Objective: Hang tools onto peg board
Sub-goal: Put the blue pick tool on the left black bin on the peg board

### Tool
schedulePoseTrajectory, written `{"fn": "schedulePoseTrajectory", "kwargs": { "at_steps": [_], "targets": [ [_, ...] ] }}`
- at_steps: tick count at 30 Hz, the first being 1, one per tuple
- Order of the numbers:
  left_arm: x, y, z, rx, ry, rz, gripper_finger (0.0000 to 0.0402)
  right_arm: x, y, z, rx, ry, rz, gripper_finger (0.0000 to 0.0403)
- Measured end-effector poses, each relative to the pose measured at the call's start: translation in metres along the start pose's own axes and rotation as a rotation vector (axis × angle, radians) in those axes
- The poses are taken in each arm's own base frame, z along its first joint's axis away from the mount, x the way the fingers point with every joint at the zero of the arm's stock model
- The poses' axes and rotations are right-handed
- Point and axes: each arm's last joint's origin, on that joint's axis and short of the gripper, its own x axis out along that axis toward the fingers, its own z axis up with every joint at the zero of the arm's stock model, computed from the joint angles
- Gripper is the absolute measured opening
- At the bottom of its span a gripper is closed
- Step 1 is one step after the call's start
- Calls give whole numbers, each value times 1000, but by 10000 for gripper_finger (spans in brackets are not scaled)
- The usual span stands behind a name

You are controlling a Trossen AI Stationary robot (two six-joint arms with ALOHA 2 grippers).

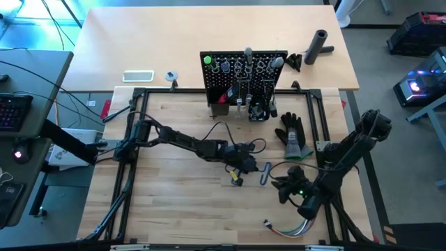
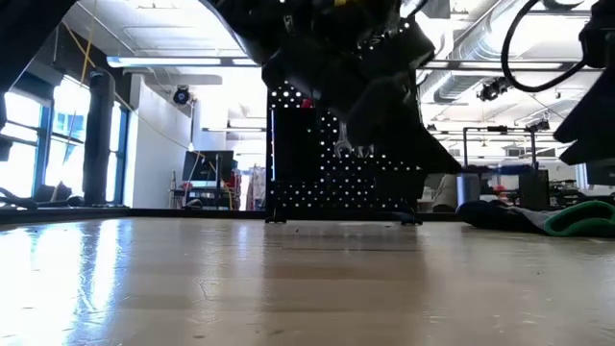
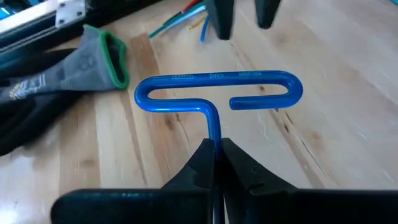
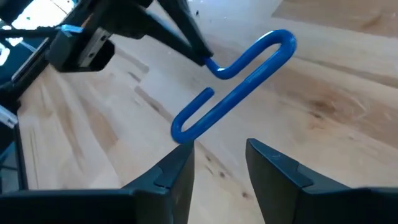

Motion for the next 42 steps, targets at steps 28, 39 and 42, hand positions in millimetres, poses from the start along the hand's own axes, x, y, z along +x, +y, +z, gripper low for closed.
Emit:
{"fn": "schedulePoseTrajectory", "kwargs": {
  "at_steps": [28,39,42],
  "targets": [
    [-49,-19,55,135,-94,173,0,2,12,13,156,-377,131,194],
    [-49,-23,60,159,-114,204,0,1,17,14,94,-435,146,118],
    [-50,-23,61,164,-126,209,0,1,21,14,60,-440,149,72]
  ]
}}
